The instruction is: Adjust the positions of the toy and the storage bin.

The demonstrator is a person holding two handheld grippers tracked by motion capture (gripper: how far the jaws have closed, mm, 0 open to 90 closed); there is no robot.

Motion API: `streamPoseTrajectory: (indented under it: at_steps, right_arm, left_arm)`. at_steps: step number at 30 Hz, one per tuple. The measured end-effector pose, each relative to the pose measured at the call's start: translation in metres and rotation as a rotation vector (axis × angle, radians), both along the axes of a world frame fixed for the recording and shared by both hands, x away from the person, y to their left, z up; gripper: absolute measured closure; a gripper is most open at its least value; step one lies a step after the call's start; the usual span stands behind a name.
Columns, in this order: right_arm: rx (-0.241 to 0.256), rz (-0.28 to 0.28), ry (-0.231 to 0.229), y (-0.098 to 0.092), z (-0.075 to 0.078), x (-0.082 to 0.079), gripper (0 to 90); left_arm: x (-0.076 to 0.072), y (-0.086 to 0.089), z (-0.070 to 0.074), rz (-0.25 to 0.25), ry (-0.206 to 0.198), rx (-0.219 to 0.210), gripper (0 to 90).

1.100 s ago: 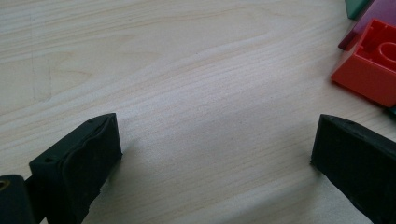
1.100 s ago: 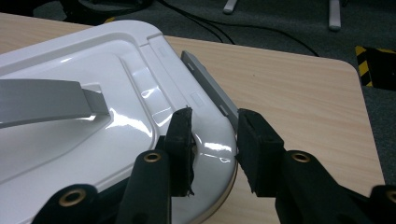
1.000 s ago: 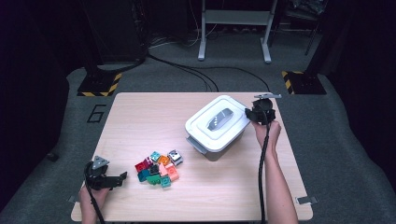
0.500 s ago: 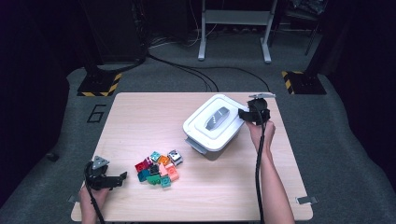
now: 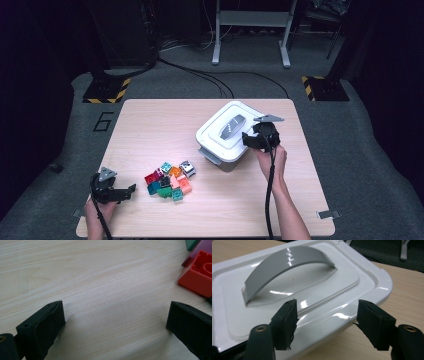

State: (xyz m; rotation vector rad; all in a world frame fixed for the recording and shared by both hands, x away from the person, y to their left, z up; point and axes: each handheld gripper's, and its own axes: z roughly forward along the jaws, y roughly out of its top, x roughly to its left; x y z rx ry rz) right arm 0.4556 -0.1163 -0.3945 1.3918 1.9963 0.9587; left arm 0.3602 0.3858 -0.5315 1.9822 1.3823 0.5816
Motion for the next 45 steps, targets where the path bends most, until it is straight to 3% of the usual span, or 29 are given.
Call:
streamPoseTrajectory:
  at_steps: [3, 11, 22, 29, 35, 41, 45]
  right_arm:
    - [-0.012, 0.008, 0.001, 0.008, -0.005, -0.014, 28.4]
    - [0.006, 0.019, 0.006, 0.014, -0.009, -0.017, 27.1]
    - [-0.014, 0.014, 0.02, -0.006, -0.004, -0.021, 29.7]
    - [-0.012, 0.033, 0.016, -0.001, -0.004, -0.016, 27.7]
    - [0.009, 0.047, 0.002, 0.021, 0.009, -0.011, 22.5]
    - [0.045, 0.029, 0.018, 0.041, 0.019, 0.005, 17.0]
    - [0.037, -0.005, 0.038, 0.052, 0.021, 0.018, 16.7]
  left_arm:
    - [0.0, 0.0, 0.0, 0.0, 0.0, 0.0, 1.7]
    - [0.0, 0.0, 0.0, 0.002, -0.001, -0.001, 1.7]
    - [0.0, 0.0, 0.0, 0.005, -0.002, -0.001, 1.8]
    - [0.0, 0.0, 0.0, 0.005, -0.001, 0.001, 1.9]
    - [0.0, 0.0, 0.0, 0.005, -0.001, 0.002, 1.9]
    - [0.0, 0.0, 0.0, 0.005, -0.001, 0.001, 1.9]
    - [0.0, 0.0, 0.0, 0.004, 0.0, -0.005, 2.1]
